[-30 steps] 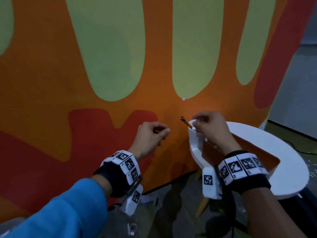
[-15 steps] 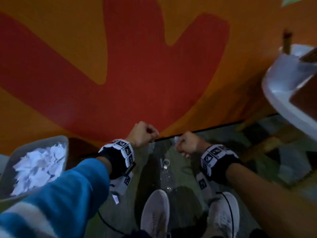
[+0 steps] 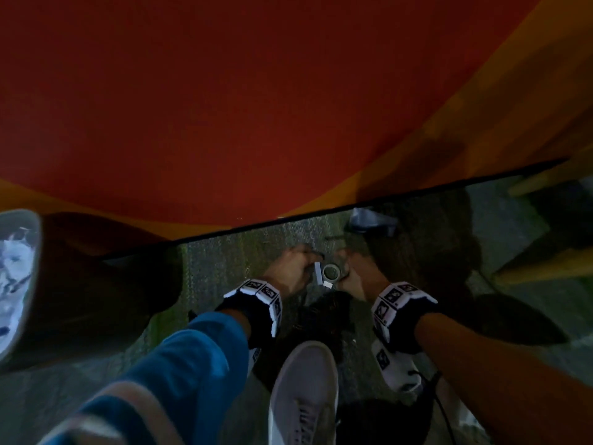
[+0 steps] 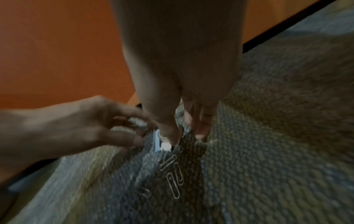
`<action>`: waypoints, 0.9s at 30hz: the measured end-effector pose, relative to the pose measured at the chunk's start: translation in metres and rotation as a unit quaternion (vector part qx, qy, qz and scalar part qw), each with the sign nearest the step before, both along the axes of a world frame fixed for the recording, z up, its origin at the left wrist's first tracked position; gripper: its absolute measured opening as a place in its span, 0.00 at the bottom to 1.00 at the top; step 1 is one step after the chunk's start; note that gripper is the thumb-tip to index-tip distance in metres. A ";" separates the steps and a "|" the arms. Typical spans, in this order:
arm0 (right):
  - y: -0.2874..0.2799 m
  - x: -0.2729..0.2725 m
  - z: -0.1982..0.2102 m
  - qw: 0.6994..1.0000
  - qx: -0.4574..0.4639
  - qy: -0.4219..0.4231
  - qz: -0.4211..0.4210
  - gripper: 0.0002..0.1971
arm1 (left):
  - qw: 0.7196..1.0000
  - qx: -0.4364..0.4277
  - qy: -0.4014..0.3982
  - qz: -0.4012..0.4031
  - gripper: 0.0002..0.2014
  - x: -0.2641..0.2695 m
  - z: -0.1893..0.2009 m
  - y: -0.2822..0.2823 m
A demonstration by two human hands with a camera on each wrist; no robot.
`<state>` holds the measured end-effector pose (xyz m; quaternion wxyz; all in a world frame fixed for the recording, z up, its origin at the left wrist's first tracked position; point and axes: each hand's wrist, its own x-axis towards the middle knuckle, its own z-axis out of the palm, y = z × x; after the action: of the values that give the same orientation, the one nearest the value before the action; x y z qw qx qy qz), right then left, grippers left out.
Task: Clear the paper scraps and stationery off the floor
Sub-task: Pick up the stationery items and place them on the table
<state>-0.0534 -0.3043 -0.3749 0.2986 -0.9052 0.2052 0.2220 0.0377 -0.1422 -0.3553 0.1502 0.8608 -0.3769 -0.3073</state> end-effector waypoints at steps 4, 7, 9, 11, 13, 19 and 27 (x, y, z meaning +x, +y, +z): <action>0.005 0.011 -0.011 0.999 0.000 -0.030 0.032 0.22 | 0.995 0.025 -0.076 -0.058 0.22 0.005 -0.015 -0.009; 0.004 0.010 -0.011 0.998 0.011 -0.039 0.037 0.19 | 0.992 0.021 -0.105 -0.064 0.17 0.007 -0.021 -0.004; 0.001 0.007 -0.007 0.998 0.016 -0.052 0.025 0.18 | 0.992 0.019 -0.111 -0.059 0.13 0.010 -0.023 0.003; -0.004 0.003 0.003 0.998 0.015 -0.056 0.004 0.12 | 0.993 0.015 -0.104 -0.056 0.09 0.012 -0.016 0.010; -0.009 0.001 0.015 0.997 0.020 -0.069 -0.020 0.07 | 0.995 0.006 -0.093 -0.044 0.06 0.013 -0.004 0.015; -0.026 -0.005 0.092 0.985 0.055 -0.151 -0.056 0.05 | 0.989 -0.096 -0.097 0.065 0.05 0.017 0.065 0.025; -0.054 -0.030 0.298 0.973 -0.014 -0.221 -0.067 0.14 | 0.941 -0.277 -0.181 0.074 0.07 0.006 0.239 0.005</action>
<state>-0.0831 -0.3582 -0.0767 0.3380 -0.9203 0.1971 -0.0063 0.0440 -0.1369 -0.1164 0.3340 0.8517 -0.4034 -0.0182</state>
